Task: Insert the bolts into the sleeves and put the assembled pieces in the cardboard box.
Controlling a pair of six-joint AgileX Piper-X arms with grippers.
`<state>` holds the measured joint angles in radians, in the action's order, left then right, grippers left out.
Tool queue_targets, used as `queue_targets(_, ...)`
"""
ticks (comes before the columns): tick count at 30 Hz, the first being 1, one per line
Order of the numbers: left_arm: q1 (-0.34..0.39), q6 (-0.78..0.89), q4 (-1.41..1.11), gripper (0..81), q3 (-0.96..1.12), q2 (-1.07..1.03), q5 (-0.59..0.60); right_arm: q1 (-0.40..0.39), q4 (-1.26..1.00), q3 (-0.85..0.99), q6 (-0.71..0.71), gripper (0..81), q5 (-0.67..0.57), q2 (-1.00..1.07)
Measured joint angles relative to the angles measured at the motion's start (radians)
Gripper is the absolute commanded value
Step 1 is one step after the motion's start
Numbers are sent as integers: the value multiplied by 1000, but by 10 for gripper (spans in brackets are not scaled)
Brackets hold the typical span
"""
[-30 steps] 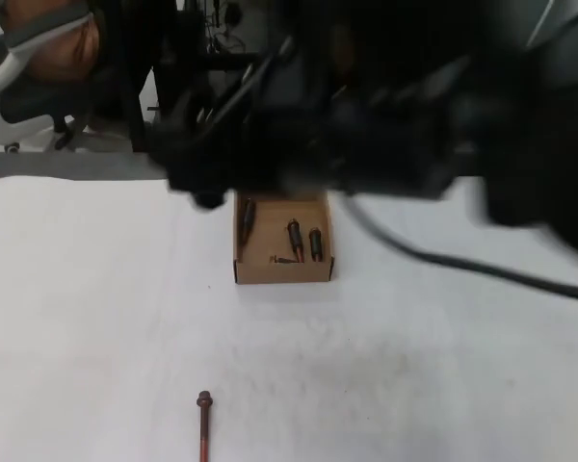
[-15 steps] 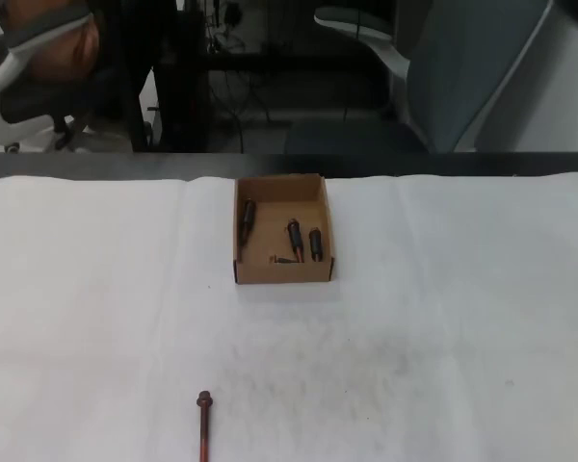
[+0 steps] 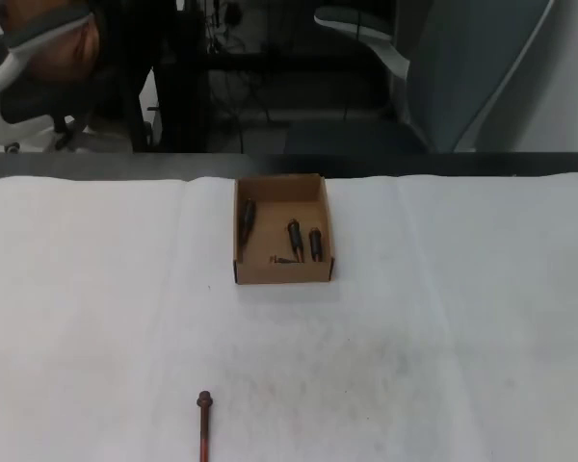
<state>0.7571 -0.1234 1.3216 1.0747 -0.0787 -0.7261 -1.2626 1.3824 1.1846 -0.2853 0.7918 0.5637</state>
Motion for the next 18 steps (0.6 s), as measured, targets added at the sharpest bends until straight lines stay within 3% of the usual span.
queue_targets(3,0,45,5,18,-101,0,49,0,123,-76,-114,700,3,0)
queue_targets(9,0,81,-77,18,-316,-2,131,-1,136,-340,-226,700,-3,6)
queue_targets(13,0,95,-191,18,-452,-4,232,-1,-91,-519,-292,700,-10,-17)
queue_targets(18,0,103,-267,18,-519,-4,290,11,-439,-681,-143,700,-33,-88)
